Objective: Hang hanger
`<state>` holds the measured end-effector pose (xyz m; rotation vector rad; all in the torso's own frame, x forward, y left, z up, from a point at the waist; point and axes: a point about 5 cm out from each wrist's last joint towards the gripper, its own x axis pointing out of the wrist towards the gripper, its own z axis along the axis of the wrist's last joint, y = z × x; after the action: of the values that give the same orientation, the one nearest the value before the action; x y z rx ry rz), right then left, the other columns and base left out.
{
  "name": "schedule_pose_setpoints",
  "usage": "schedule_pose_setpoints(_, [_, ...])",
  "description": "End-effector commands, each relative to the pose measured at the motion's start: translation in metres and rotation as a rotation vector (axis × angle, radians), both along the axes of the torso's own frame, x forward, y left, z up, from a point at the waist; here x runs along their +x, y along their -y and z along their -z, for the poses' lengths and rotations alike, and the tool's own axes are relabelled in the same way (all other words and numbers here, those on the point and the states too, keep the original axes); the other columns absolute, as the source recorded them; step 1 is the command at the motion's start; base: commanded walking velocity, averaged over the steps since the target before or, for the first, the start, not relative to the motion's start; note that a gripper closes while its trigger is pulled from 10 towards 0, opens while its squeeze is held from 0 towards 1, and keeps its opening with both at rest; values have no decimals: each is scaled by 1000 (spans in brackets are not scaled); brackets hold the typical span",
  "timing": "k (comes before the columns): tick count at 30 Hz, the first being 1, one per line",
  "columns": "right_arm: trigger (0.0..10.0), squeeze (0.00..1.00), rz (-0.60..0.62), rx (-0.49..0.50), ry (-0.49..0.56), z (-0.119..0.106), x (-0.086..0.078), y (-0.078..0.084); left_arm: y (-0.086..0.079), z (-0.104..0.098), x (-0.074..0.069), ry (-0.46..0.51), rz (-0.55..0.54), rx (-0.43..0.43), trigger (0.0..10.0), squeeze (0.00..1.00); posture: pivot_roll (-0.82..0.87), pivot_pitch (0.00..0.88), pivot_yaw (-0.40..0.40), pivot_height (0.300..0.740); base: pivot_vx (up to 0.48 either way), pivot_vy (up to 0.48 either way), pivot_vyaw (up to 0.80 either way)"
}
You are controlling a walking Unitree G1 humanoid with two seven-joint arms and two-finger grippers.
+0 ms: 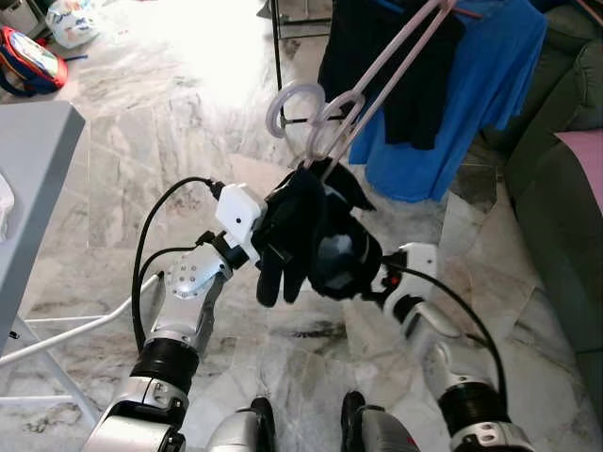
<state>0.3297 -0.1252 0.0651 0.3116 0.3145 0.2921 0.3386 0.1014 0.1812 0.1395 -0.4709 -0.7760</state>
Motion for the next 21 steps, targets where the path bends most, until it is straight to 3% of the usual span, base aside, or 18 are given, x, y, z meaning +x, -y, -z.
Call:
schedule_pose_setpoints(1, [10000,0,-2,-4,-24,3,-1,-2,-2,-4,-1,19,-9,-6,0,0,15,284,30,740,0,0,0])
schedule_pose_setpoints(9, [10000,0,13,-9,-26,5,-1,-2,-1,-11,-2,26,-1,-20,0,0,15,283,29,740,0,0,0])
schedule_pose_setpoints(17, [10000,0,161,28,-74,10,3,17,1,-22,-8,36,46,-50,0,0,18,285,38,740,0,0,0])
schedule_pose_setpoints(21, [10000,0,186,61,-101,14,2,18,6,-30,-13,47,81,-67,0,0,19,290,41,740,0,0,0])
